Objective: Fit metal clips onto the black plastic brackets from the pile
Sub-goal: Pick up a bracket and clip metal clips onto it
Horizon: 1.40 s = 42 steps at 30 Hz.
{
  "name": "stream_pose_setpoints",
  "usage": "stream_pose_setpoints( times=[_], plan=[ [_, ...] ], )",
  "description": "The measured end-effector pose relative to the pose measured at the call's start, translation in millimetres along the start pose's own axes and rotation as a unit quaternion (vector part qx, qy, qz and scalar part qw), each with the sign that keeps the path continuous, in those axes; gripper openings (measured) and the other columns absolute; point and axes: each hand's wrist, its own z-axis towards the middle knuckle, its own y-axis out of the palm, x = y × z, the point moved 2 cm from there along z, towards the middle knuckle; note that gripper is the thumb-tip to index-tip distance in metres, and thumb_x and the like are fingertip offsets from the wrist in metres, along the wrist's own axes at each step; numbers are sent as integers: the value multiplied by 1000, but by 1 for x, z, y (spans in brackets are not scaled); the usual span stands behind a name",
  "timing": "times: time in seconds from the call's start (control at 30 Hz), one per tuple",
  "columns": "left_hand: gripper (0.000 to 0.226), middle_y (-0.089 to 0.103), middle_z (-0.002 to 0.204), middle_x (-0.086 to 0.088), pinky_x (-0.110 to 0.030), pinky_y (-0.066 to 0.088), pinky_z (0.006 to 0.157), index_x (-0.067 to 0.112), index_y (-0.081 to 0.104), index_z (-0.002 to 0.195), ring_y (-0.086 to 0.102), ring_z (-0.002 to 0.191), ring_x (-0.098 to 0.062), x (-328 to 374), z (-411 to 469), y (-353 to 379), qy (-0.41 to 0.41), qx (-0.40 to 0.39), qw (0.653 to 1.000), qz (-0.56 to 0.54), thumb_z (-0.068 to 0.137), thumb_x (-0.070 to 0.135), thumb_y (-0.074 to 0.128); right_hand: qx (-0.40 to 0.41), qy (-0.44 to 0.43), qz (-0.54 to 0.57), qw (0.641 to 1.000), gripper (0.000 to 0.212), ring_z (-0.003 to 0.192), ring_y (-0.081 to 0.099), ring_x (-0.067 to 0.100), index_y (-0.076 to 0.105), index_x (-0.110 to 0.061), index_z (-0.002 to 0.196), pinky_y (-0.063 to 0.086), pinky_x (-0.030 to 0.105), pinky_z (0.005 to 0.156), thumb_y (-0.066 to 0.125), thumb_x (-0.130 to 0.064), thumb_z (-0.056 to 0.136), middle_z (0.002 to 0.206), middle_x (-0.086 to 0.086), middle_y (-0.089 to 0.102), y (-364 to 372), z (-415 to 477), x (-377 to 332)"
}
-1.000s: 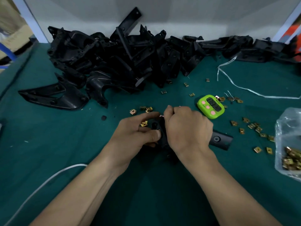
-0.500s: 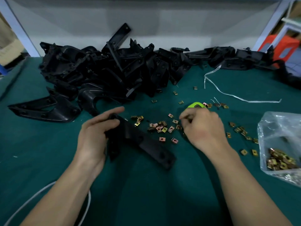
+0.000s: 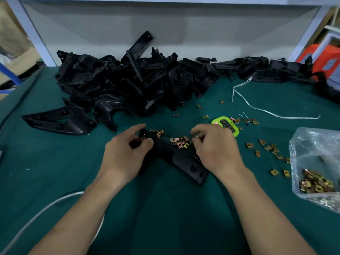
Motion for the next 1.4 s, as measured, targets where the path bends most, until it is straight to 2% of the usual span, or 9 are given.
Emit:
stream_pose_setpoints(
  times=[0.1,0.23,0.47,0.53,0.67,0.87,1.1,1.23,1.4],
  plan=[
    [37,70,83,29,0,40,68,50,70,116,64,85,9,1,-3,2,21,-29,999,-7,85,31,76,-19,-9,12,1000,1,68,63,8,76,-30,84,50,27,58,75,-30,84,71,-14,67,2,-2,-6],
    [31,68,82,28,0,39,65,51,72,110,64,78,7,2,-6,5,53,-39,998,-4,85,33,76,-13,1,-37,999,14,62,54,5,70,-32,85,30,19,50,78,-42,80,68,-16,60,6,-4,-12],
    [25,70,80,24,-1,40,67,44,75,110,65,81,6,4,-8,3,62,-25,998,-6,86,39,71,35,19,-170,985,20,57,52,19,63,-22,75,28,28,49,56,-25,94,64,-7,60,8,-6,-20],
    [23,71,83,21,-1,39,70,45,74,108,64,85,4,6,-8,2,79,-7,997,-4,86,39,69,40,26,-133,990,23,55,51,13,65,-22,74,30,26,48,55,-24,95,61,-8,60,7,-5,-17],
    [24,67,99,26,2,34,86,47,73,106,59,104,6,12,-13,-2,118,39,992,-11,84,38,74,31,34,85,995,20,62,60,4,71,-26,76,42,16,51,65,-20,94,64,-14,66,1,-4,-17],
    [39,68,105,27,-5,40,91,38,77,108,63,105,-2,23,-22,1,216,52,975,-5,73,26,89,-42,54,349,935,21,60,56,2,75,-27,74,44,14,56,69,-16,91,64,-10,66,5,-8,-36],
    [32,74,86,25,-4,47,69,45,79,86,70,83,5,22,-18,6,151,45,981,-116,74,17,88,-102,26,364,925,14,54,49,2,73,-24,79,37,14,53,63,-23,89,59,-9,59,19,-17,-43],
    [32,77,84,21,-8,52,72,40,80,87,73,82,1,22,-15,9,129,17,979,-158,79,10,84,-105,9,356,929,14,54,52,0,73,-28,82,38,12,54,63,-21,89,63,-9,64,17,-16,-42],
    [27,78,87,18,-12,53,76,41,79,88,74,86,-2,18,-10,6,109,11,979,-172,83,14,80,-70,-49,304,949,22,78,71,6,76,-35,89,56,19,71,78,-19,74,81,-14,74,6,-15,-42]
  ],
)
